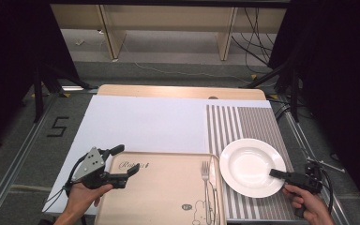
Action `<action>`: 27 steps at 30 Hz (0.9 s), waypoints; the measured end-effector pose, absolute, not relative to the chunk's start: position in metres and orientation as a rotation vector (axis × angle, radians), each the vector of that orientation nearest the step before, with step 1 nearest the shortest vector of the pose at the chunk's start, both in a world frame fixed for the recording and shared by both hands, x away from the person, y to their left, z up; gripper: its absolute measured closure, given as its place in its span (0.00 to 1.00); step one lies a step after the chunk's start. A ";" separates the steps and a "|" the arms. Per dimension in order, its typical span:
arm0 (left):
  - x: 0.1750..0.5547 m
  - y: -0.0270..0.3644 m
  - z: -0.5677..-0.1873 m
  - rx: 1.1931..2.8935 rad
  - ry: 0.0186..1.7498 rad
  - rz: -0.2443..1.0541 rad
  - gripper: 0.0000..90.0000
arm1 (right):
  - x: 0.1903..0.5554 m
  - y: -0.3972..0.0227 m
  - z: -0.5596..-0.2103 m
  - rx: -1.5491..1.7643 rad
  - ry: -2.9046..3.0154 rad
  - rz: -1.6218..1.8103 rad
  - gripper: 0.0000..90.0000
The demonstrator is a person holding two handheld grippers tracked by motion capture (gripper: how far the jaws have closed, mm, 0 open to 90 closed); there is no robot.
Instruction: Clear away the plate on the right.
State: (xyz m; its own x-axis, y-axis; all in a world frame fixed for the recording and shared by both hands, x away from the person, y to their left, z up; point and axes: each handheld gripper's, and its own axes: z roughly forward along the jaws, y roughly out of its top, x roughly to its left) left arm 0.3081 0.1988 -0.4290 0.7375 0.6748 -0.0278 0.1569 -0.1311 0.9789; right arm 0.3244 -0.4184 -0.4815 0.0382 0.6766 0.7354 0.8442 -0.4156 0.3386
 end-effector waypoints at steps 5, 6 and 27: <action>0.308 0.199 -0.429 1.675 0.671 0.507 0.18 | 0.324 -0.417 -0.479 -2.142 -1.521 -1.322 0.90; 0.308 0.199 -0.429 1.675 0.671 0.507 0.18 | 0.324 -0.417 -0.479 -2.143 -1.522 -1.320 0.90; 0.308 0.199 -0.429 1.678 0.674 0.512 0.18 | 0.324 -0.408 -0.478 -2.142 -1.425 -1.352 0.90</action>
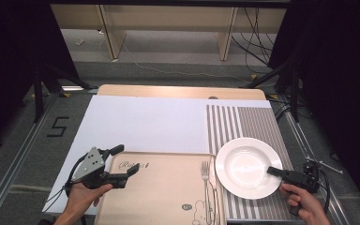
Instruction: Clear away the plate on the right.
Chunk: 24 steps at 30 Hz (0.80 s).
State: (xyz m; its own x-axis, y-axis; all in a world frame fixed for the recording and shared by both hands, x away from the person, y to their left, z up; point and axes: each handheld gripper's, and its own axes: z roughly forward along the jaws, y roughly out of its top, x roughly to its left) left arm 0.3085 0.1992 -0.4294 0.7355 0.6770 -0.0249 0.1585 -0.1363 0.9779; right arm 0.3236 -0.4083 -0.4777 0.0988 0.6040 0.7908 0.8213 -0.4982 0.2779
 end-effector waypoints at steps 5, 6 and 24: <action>0.309 0.199 -0.430 1.677 0.679 0.511 0.18 | 0.323 -0.409 -0.479 -2.149 -1.394 -1.351 0.90; 0.309 0.200 -0.430 1.677 0.680 0.512 0.18 | 0.323 -0.409 -0.479 -2.141 -1.385 -1.355 0.90; 0.309 0.199 -0.430 1.676 0.681 0.512 0.18 | 0.319 -0.405 -0.469 -2.091 -1.343 -1.453 0.89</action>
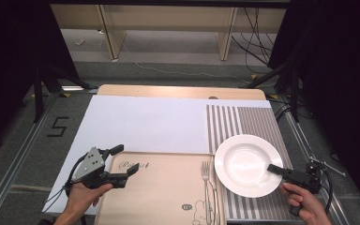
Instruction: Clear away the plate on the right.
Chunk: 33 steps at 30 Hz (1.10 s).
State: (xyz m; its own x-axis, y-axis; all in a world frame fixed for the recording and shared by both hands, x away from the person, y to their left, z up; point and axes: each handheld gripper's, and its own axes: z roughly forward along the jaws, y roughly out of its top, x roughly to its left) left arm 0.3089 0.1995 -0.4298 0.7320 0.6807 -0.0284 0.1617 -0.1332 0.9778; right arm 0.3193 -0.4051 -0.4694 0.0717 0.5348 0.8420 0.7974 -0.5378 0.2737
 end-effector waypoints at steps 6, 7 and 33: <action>0.309 0.200 -0.430 1.676 0.681 0.511 0.18 | 0.320 -0.396 -0.463 -2.023 -1.364 -1.445 0.89; 0.309 0.200 -0.430 1.676 0.680 0.511 0.18 | 0.321 -0.394 -0.464 -1.996 -1.392 -1.451 0.89; 0.309 0.201 -0.429 1.672 0.683 0.514 0.18 | 0.344 -0.293 -0.460 -1.660 -1.568 -1.263 0.90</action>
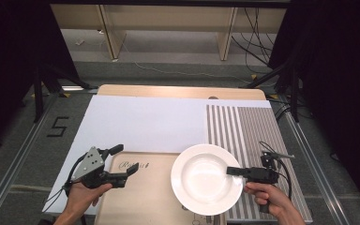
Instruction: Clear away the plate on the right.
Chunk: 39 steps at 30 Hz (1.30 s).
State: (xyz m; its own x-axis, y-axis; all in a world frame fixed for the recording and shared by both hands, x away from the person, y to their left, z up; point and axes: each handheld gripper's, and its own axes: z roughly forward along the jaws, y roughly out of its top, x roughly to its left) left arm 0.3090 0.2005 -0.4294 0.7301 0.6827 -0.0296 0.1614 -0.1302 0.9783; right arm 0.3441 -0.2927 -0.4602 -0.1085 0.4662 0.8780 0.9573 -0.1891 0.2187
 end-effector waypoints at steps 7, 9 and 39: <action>0.309 0.201 -0.429 1.668 0.681 0.513 0.18 | 0.349 -0.272 -0.461 -1.634 -1.588 -1.227 0.89; 0.309 0.201 -0.429 1.667 0.681 0.512 0.18 | 0.350 -0.268 -0.462 -1.613 -1.600 -1.226 0.90; 0.309 0.200 -0.428 1.664 0.676 0.508 0.18 | 0.369 -0.199 -0.468 -1.528 -1.705 -1.100 0.89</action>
State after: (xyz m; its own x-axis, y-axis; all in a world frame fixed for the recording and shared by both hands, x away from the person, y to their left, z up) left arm 0.3093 0.2004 -0.4282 0.7349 0.6774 -0.0332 0.1564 -0.1217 0.9802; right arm 0.3688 -0.1987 -0.4684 -0.1641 0.4918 0.8551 0.9818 -0.0023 0.1897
